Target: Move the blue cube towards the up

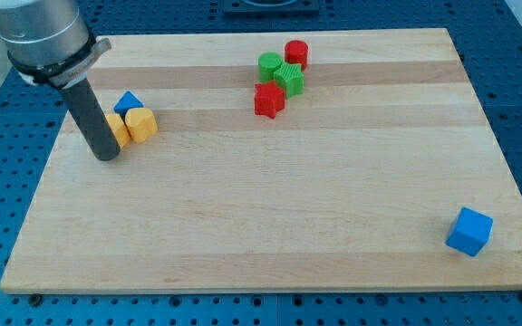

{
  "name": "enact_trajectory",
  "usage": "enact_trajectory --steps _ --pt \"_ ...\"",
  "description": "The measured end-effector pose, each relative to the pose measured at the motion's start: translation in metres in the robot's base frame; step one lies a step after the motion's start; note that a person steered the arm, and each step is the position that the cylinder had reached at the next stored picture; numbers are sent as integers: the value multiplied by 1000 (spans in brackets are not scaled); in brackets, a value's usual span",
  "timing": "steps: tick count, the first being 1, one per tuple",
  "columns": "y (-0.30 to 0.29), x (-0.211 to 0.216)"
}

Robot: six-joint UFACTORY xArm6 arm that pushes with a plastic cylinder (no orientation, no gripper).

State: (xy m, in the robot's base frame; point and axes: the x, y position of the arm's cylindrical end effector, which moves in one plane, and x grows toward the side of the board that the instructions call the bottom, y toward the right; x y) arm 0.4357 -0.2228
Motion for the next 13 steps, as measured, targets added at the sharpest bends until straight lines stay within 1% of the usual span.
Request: enact_trajectory --steps 1,2,3,4,6,7,8,9,10,11,12,13 --pt "-4 -31" --pt "-6 -23" --pt "27 19" --pt "90 64" --pt "273 115" --pt "354 147" --pt "416 181" --pt "419 183" --pt "463 174" --pt "464 148" --pt "459 155" --pt "433 155"
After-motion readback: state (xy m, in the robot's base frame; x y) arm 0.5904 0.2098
